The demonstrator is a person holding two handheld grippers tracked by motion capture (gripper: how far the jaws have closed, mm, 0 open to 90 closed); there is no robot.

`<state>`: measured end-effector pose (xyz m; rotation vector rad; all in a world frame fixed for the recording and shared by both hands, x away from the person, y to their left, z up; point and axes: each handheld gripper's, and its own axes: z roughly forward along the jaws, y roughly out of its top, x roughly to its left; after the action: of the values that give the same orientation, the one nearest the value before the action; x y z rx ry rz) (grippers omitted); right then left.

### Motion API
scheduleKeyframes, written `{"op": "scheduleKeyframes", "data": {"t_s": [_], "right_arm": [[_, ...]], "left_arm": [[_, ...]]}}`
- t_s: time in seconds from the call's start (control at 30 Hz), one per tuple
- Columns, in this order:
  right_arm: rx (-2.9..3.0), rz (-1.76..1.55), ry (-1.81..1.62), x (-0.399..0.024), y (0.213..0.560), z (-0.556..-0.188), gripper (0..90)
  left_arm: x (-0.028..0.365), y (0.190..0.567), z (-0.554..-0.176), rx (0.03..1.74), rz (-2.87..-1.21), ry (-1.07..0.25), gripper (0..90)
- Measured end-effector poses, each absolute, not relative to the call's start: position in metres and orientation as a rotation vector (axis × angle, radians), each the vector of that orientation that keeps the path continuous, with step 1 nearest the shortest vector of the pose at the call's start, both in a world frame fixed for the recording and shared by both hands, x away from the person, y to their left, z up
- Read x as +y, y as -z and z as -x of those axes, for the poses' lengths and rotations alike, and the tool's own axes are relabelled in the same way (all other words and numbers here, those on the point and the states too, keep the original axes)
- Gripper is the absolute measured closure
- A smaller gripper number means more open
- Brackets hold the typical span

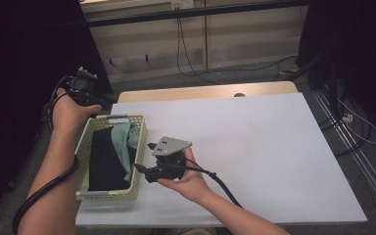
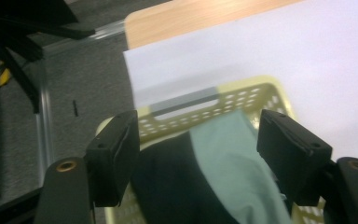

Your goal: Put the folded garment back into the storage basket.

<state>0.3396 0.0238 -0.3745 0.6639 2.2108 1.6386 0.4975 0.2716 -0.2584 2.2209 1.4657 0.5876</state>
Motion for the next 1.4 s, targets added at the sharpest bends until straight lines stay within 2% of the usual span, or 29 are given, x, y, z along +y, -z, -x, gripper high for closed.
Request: {"op": "scheduleKeyframes", "data": {"t_s": [0.4,0.77,1.4], "right_arm": [[2.168,-0.745,-1.603,-0.037,0.374,-0.343,25.6],[2.101,-0.803,-1.568,-0.090,0.371,-0.339,25.0],[2.049,-0.939,-1.487,-0.181,0.390,-0.319,24.0]], "left_arm": [[0.245,0.277,-0.487,1.392,-2.206,-0.476,26.4],[0.232,0.281,-0.468,1.348,-2.197,-0.459,23.8],[0.200,0.304,-0.442,1.224,-2.188,-0.358,21.0]]}}
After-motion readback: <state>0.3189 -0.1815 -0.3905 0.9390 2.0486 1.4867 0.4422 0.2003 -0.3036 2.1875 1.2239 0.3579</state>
